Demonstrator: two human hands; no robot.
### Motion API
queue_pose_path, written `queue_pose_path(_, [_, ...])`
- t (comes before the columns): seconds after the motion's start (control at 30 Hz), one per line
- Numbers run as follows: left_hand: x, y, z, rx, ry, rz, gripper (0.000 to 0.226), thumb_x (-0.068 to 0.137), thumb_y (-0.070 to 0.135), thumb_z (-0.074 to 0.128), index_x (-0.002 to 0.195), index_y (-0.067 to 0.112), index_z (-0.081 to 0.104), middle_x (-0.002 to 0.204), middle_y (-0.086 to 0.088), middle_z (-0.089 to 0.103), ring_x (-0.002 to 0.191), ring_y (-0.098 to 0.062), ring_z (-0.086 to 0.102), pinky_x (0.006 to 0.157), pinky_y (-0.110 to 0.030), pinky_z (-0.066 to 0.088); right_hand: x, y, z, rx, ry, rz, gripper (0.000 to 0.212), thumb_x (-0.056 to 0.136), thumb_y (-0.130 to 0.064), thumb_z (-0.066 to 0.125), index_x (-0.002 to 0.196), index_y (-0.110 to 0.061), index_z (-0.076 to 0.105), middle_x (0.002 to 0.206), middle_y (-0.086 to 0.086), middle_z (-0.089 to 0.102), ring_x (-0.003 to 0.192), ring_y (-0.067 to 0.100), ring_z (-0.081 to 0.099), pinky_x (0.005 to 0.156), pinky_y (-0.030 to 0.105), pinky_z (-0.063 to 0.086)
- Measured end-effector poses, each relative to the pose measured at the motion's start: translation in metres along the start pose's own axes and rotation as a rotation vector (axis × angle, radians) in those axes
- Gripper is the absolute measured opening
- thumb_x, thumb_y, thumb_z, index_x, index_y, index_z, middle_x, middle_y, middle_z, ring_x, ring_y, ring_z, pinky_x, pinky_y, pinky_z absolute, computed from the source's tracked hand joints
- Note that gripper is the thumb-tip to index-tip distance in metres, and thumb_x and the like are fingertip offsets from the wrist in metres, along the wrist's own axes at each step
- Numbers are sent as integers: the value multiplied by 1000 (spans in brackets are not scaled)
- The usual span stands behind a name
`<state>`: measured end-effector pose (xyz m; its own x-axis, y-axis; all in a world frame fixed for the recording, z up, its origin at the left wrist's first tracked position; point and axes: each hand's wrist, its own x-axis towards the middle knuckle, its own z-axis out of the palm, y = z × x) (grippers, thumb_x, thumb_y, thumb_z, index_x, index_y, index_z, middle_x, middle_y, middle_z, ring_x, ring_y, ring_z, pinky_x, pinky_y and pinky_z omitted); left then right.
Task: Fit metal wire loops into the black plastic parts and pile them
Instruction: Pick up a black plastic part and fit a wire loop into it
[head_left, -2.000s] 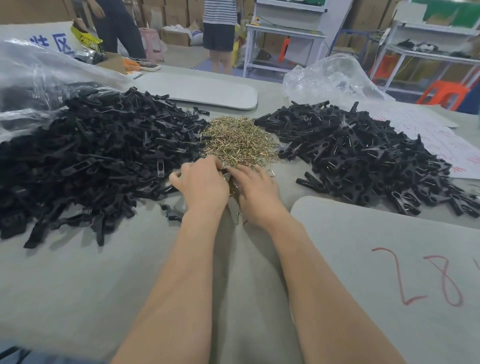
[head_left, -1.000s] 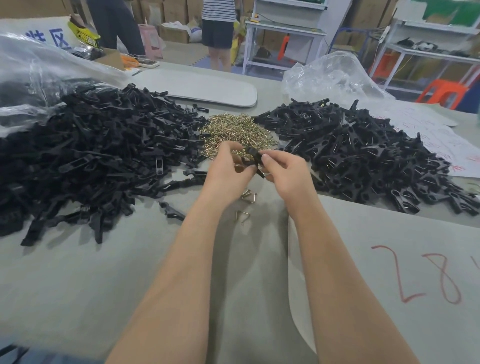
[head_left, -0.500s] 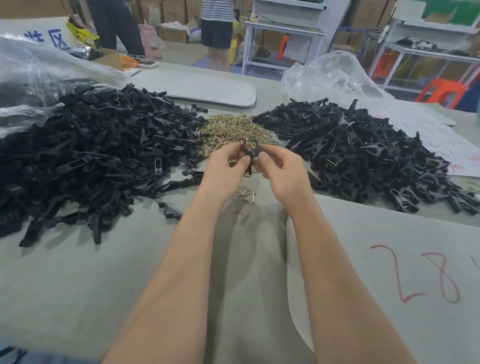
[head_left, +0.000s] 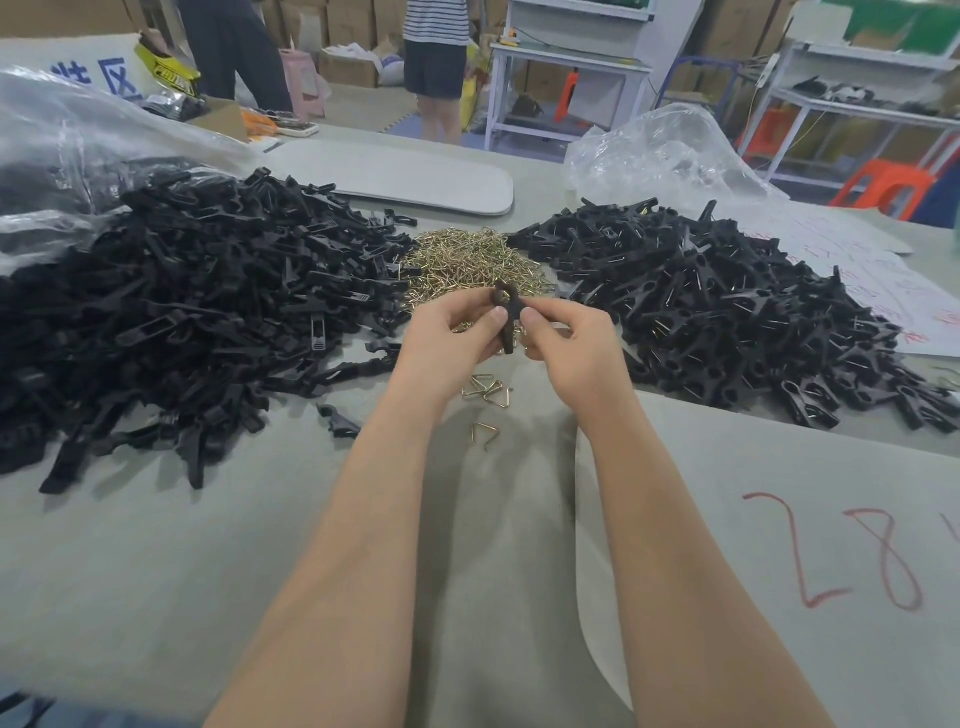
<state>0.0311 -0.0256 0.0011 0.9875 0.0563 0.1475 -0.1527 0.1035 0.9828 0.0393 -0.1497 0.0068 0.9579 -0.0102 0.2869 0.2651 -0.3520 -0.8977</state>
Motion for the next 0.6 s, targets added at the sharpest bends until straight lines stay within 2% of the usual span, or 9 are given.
queue_pose_path(0.07, [0,1,-1,-81,0,-34,20,93,4,56,94,22,66,89,1,69,81,-7,67,69,-14,52,-1,-1,-3,165,-11,69,18,94,-5,54,109,-3,64,84,4,63,66,8,57,66,19,53])
queue_pose_path(0.1, [0,2,-1,-130,-4,-45,19,93,4,56,95,20,66,84,3,71,79,-6,68,68,-14,52,-1,-1,-4,249,-20,98,16,94,-5,54,107,-3,62,85,5,64,66,8,57,64,17,51])
queue_pose_path(0.23, [1,3,-2,-241,-14,-115,15,92,7,58,106,12,62,76,4,66,73,-7,64,74,-20,54,0,-1,-6,482,-96,196,14,95,-6,53,104,0,62,81,8,63,69,13,55,64,18,49])
queue_pose_path(0.37, [0,7,-4,-326,-111,-162,8,92,6,56,95,10,63,66,5,67,68,-4,65,74,-16,54,1,-3,-4,637,-121,298,10,94,-6,54,88,-6,62,68,5,62,53,5,53,54,15,47])
queue_pose_path(0.43, [0,9,-3,-368,-60,-187,6,90,3,58,88,7,62,72,-2,68,69,-7,66,73,-15,55,2,-3,-2,632,-63,336,5,92,-9,58,93,-4,58,70,6,65,53,6,59,56,16,50])
queue_pose_path(0.5, [2,10,-6,-514,57,-212,5,89,1,59,85,3,61,75,-5,67,71,-10,66,71,-15,55,2,1,0,389,-23,301,24,89,-19,64,105,-2,55,82,7,68,64,10,64,65,22,55])
queue_pose_path(0.53, [3,11,-9,-640,129,-228,5,89,1,59,85,1,61,76,-7,67,72,-11,66,71,-16,56,1,3,2,146,-35,240,32,87,-26,67,108,-4,56,90,7,68,72,12,63,72,26,55])
queue_pose_path(0.6, [6,13,-18,-920,231,-257,5,89,0,58,87,-4,61,79,-11,67,75,-14,66,73,-20,57,-2,5,9,-321,-165,143,41,82,-36,71,112,-12,58,103,3,63,89,16,60,83,32,49])
